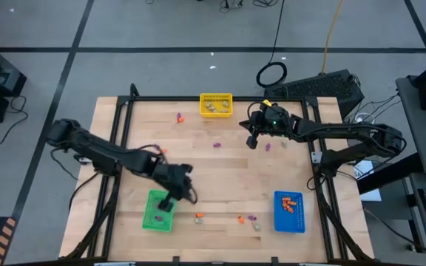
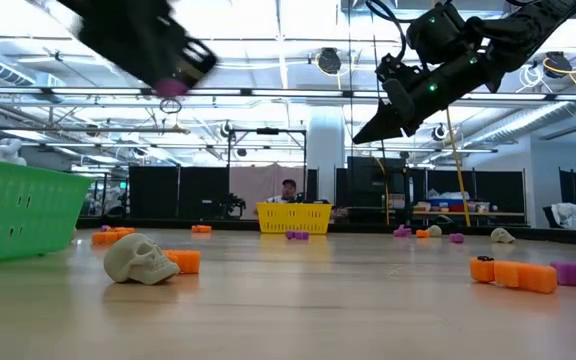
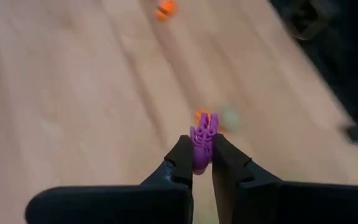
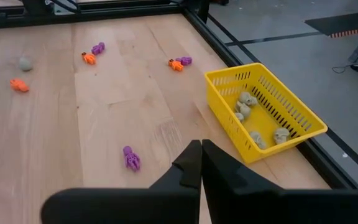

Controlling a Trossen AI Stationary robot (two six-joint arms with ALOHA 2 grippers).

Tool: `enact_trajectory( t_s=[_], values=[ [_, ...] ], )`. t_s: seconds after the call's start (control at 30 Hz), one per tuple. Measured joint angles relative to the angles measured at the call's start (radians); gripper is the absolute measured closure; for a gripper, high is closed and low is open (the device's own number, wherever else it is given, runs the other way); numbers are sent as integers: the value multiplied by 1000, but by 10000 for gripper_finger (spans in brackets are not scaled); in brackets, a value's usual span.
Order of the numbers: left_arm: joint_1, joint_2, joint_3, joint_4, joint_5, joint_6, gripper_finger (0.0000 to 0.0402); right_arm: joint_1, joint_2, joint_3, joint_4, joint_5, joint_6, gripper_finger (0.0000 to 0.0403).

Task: Sort Halloween decoration
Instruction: Put the purple skeleton toy into the green bin, then put the orange skeleton toy into the blue bin

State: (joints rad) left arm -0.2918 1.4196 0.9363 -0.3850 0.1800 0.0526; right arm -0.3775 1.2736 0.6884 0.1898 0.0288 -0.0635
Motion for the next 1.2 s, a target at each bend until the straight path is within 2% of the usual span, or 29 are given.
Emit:
enact_trajectory(
  t_s=[0.27, 0.53, 0.83, 1.2],
  values=[
    [-177, -51, -33, -184, -51, -333, 396, 0, 0, 0, -3, 0, 0, 403],
    [-252, -50, -150, -190, -81, -566, 398, 0, 0, 0, -8, 0, 0, 403],
    [-259, -48, -160, -191, -108, -596, 392, 0, 0, 0, -8, 0, 10, 403],
    [-234, -51, -18, -363, -138, -527, 317, 0, 0, 0, -8, 0, 18, 403]
  ],
)
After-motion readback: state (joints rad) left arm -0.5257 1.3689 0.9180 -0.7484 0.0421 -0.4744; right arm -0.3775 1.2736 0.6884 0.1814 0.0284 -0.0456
